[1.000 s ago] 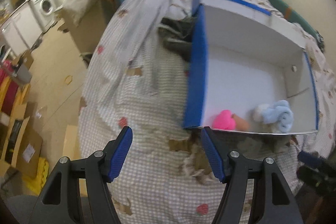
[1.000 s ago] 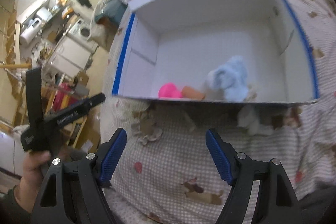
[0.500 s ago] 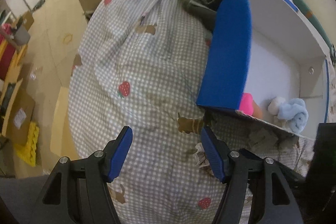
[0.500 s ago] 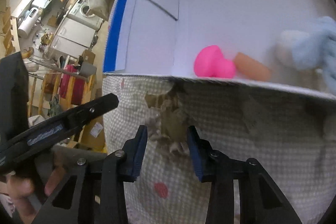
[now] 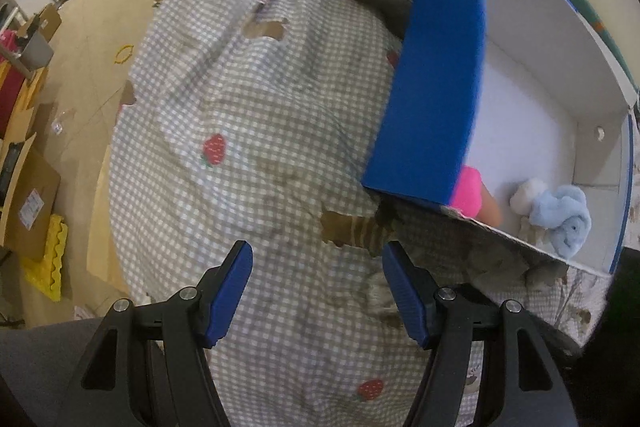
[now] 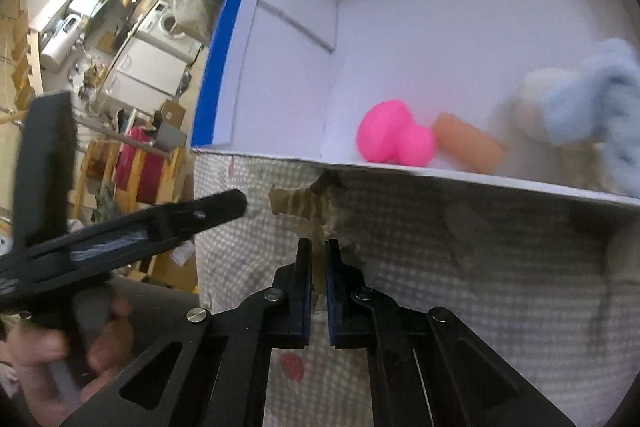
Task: Organize soft objects
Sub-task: 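Withdraw both tools from the box toward the remaining paper scraps, then lower the left tool onto the beige scrunchie beside the box and grasp it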
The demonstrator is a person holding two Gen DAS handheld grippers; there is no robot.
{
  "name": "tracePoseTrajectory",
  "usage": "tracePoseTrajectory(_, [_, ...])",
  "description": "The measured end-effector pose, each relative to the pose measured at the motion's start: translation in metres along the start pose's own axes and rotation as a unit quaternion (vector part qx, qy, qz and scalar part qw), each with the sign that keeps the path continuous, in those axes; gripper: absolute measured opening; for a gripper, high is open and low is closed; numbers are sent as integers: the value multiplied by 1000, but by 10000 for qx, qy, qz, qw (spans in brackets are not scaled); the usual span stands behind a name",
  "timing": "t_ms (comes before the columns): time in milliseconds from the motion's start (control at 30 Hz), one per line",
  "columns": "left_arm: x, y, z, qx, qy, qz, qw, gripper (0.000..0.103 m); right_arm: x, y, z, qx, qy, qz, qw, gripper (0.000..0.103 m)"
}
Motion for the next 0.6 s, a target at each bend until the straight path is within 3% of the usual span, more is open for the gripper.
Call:
tracePoseTrajectory(200, [-14,31,11,-110,-202,462,9987,65,-3,31,-27,-36,68,423,9991,8])
tracePoseTrajectory(300, [-26,52,15,-202,-319,955,9947,65,-4,47,-26,-63,126,760,9970,8])
tracePoseTrajectory(433, [-53,86,15,-429,-473,1968,9784,65,-7,61,-29,-70,155,842,9963,8])
tracePoseTrajectory(600, [-74,108,13,-744,-559,2523,9632,65,-12,69,-26,-72,49,925,9957,8])
Point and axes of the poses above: each gripper's, at about its wrist camera, not at the fingertips, and z roughly the way its jaws point, y to its right, x to its top, the point moved 6 cm from there along z, roughly the way its jaws point, and after that the axes turned 7 degrees about y, right-handed, at the moved point
